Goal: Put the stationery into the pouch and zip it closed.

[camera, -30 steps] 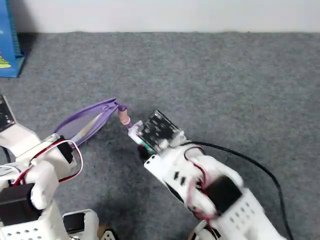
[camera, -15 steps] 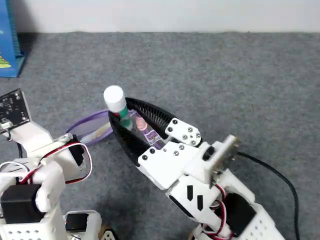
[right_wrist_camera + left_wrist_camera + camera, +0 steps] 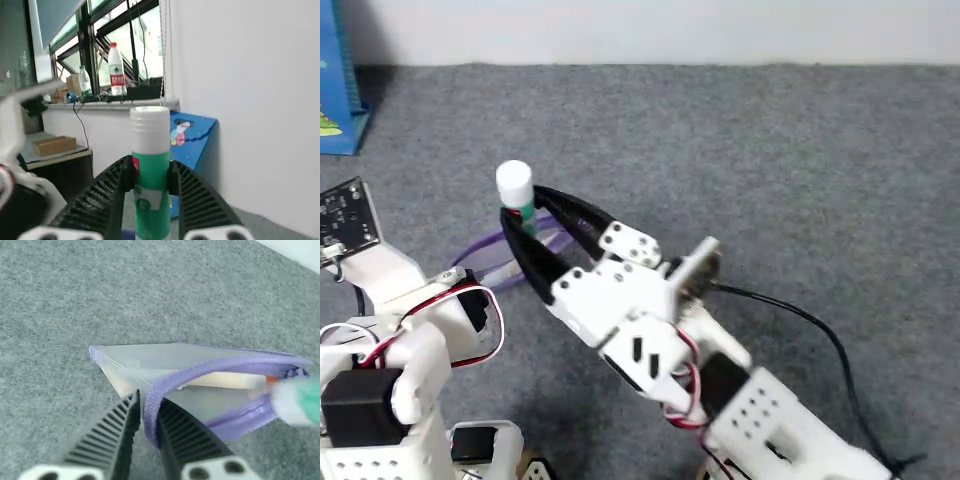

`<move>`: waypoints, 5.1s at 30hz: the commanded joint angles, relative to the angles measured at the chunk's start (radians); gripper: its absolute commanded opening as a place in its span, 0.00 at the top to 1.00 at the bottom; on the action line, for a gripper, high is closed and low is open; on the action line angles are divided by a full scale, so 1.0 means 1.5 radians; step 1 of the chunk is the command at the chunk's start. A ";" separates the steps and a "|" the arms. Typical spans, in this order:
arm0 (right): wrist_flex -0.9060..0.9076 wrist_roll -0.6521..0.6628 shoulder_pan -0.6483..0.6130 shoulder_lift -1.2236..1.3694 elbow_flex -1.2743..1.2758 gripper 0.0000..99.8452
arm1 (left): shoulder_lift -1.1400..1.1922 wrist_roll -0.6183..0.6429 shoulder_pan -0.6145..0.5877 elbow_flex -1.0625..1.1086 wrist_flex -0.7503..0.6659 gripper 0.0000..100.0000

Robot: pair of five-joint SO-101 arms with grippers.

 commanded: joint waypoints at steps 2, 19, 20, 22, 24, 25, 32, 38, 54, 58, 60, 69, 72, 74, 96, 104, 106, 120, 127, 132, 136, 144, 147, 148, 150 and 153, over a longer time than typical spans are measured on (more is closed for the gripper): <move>-0.059 -0.007 -0.002 0.077 -0.007 0.99 | 0.003 0.005 0.003 -0.041 0.011 0.99; -0.059 -0.006 0.010 0.115 0.070 0.81 | 0.003 0.005 0.003 -0.020 0.012 0.99; -0.059 -0.006 0.011 0.115 0.070 0.76 | 0.003 0.005 0.003 -0.020 0.012 0.99; -0.058 -0.006 0.011 0.115 0.070 0.70 | 0.003 0.005 0.003 -0.020 0.012 0.99; -0.058 -0.006 0.012 0.115 0.070 0.69 | 0.001 0.005 0.003 -0.020 0.012 0.99; -0.058 -0.006 0.012 0.115 0.070 0.69 | 0.000 0.005 0.003 -0.020 0.012 0.99; -0.056 -0.002 0.031 0.102 0.070 0.70 | 0.000 0.005 0.003 -0.020 0.012 0.99; 0.156 -0.006 0.087 -0.010 0.031 0.74 | -0.001 0.005 0.003 -0.020 0.012 0.99; 0.494 -0.004 0.167 -0.161 0.011 0.81 | -0.001 0.005 0.003 -0.020 0.012 0.99; 0.493 -0.004 0.135 -0.100 0.011 0.81 | -0.001 0.005 0.003 -0.020 0.012 0.99; 0.460 -0.005 0.122 -0.059 0.010 0.81 | -0.001 0.005 0.003 -0.019 0.012 0.99; 0.299 -0.001 0.126 0.070 0.009 0.81 | -0.001 0.005 0.003 -0.019 0.012 0.99; 0.266 -0.001 0.147 0.098 0.001 0.81 | -0.001 0.005 0.003 -0.019 0.012 0.99; 0.266 -0.001 0.162 0.116 -0.013 0.81 | -0.001 0.005 0.003 -0.019 0.012 0.99; 0.631 0.051 0.153 -0.229 -0.007 0.99 | -0.001 0.000 0.003 -0.020 -0.001 0.97; 0.800 0.046 0.023 -0.345 -0.008 0.99 | 0.004 0.006 0.008 -0.019 -0.087 0.70; 0.814 0.045 0.004 -0.351 -0.008 0.99 | 0.004 0.006 0.020 -0.018 -0.126 0.67; 0.884 -0.020 -0.026 -0.435 -0.012 0.99 | -0.002 -0.012 0.254 0.160 -0.417 0.67; 0.822 -0.018 0.043 -0.462 -0.011 0.99 | -0.002 -0.013 0.234 0.012 -0.184 0.67; 0.783 -0.020 0.060 -0.462 -0.008 0.99 | -0.002 -0.019 0.142 -0.123 -0.029 0.67; 0.732 -0.020 0.061 -0.462 -0.007 0.99 | -0.013 -0.069 0.120 -0.166 0.014 0.68; 0.663 -0.020 0.061 -0.407 -0.006 0.99 | -0.136 -0.191 0.121 -0.093 0.014 0.86; 0.623 -0.020 0.076 -0.356 -0.007 0.99 | -0.159 -0.233 0.120 -0.048 0.014 0.90; 0.604 -0.020 0.083 -0.342 -0.008 0.99 | -0.164 -0.242 0.120 -0.029 0.014 0.91; 0.574 -0.020 0.099 -0.316 -0.008 0.99 | -0.166 -0.258 0.119 0.008 0.013 0.91; 0.548 -0.019 0.107 -0.286 -0.011 0.99 | -0.165 -0.274 0.074 0.048 0.011 0.91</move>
